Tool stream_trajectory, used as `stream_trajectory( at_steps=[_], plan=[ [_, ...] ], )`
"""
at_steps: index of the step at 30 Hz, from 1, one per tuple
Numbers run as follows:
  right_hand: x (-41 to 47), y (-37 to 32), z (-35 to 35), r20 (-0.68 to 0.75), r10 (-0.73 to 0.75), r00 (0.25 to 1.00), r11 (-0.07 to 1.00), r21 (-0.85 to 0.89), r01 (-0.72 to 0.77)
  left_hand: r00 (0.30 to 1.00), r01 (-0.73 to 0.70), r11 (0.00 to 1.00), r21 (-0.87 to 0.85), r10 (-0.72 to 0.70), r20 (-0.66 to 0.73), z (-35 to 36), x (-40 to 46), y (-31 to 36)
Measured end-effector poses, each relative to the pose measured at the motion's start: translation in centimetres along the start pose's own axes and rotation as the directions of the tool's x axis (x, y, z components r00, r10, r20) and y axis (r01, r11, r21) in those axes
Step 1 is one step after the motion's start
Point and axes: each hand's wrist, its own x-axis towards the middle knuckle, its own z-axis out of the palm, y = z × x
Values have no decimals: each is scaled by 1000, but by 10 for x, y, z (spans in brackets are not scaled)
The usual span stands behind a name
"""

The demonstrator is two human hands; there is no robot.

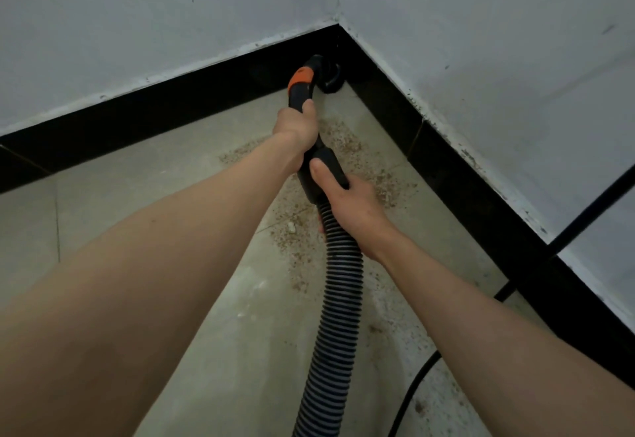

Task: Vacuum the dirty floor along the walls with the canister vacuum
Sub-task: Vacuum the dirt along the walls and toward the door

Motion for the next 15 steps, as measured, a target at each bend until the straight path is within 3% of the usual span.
stream_trajectory(
  at_steps=[15],
  plan=[
    [-47,-5,39,287,17,958,962,-266,63,951,178,966,-187,-218,-220,-83,-44,-52]
  ],
)
